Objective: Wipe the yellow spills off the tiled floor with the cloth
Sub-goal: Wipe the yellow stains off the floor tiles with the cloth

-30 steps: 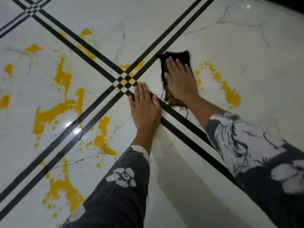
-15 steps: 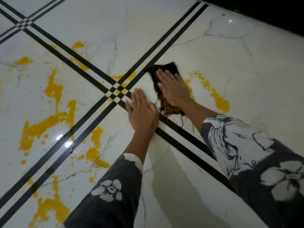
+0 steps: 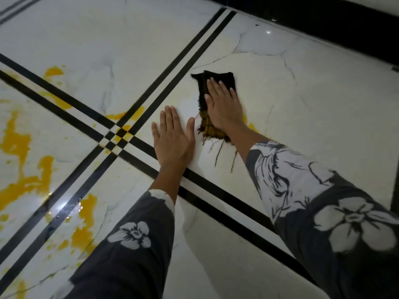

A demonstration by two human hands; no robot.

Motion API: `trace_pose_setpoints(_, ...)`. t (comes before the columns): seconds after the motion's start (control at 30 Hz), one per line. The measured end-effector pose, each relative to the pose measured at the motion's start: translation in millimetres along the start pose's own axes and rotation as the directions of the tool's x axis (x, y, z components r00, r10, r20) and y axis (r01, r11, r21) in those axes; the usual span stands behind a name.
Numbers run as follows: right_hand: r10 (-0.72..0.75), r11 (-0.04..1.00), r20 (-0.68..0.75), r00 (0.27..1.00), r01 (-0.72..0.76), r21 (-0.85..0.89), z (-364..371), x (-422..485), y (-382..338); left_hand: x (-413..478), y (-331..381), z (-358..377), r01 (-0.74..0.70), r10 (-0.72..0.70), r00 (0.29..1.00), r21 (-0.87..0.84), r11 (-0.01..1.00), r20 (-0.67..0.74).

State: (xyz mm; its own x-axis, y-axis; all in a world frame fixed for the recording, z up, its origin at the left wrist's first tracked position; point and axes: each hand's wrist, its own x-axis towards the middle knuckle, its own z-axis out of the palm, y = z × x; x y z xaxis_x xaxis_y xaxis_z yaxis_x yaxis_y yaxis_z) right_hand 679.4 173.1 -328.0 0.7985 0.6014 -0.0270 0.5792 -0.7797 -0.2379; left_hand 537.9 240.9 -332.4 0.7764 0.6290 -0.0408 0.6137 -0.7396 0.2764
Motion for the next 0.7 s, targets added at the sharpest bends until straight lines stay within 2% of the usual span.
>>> trace_pose_setpoints(0.17,0.167,0.986,-0.044,0.985,-0.165,0.029,-9.6,-23.2,36.6,-0.9,-0.3,-1.2,-0.009,0.01,1.0,-0.023,1.0,0.017)
trace_pose_setpoints(0.47,0.292,0.956,-0.07,0.954,-0.291,0.032,-31.4,-87.8,122.4,-1.6,-1.3,-2.3,-0.017,0.017,0.999,-0.008,1.0,0.032)
trace_pose_setpoints(0.7,0.382,0.924,-0.104,0.918,-0.383,0.005,-25.2,-155.2,107.5,-2.3,-1.7,-3.5,-0.015,0.015,0.999,-0.006,1.0,0.034)
